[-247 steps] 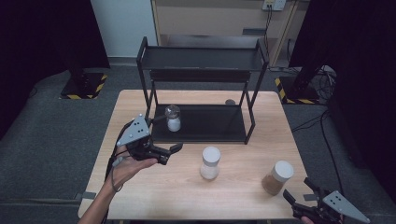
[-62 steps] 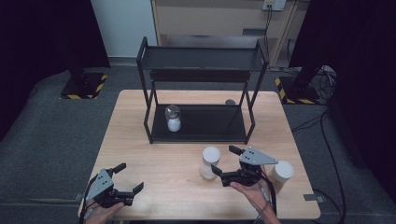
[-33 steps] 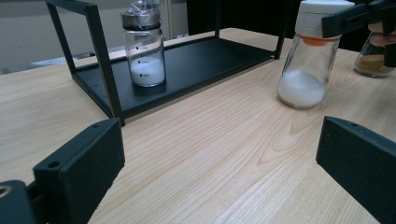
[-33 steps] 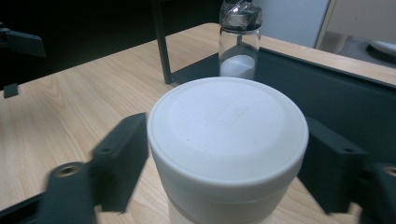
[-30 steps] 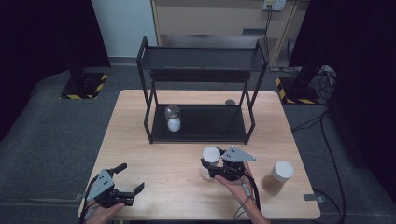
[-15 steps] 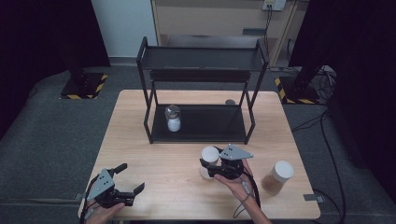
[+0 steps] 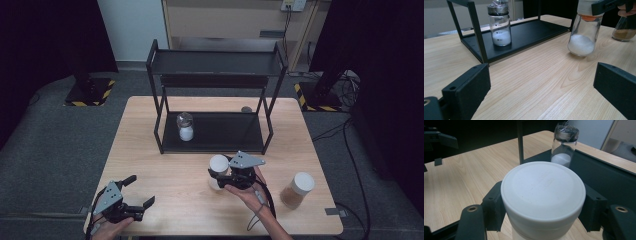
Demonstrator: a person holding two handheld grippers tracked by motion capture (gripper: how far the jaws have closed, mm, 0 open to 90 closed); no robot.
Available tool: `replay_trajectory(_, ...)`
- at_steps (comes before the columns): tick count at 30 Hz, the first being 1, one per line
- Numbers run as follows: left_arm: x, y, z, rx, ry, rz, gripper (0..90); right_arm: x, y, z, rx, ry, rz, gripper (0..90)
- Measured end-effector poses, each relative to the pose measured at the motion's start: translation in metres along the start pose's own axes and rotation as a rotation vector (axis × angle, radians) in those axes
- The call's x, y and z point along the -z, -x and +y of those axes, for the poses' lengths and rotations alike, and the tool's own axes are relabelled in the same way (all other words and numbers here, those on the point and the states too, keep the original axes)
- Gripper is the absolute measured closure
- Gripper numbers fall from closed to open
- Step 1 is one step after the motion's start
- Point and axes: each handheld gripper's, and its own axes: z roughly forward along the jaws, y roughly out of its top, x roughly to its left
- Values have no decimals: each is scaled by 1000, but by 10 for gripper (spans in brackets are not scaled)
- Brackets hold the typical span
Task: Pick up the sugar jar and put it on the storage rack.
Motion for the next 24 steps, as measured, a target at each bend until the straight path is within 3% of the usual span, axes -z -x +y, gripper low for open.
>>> replay_trajectory(15,0,0,0,5,3,-2,0,-8,9,28,-21,17,-11,341)
replay_trajectory(24,0,-1,-1,9,2,-3,0,-14,13,48,-22,32,-47,341)
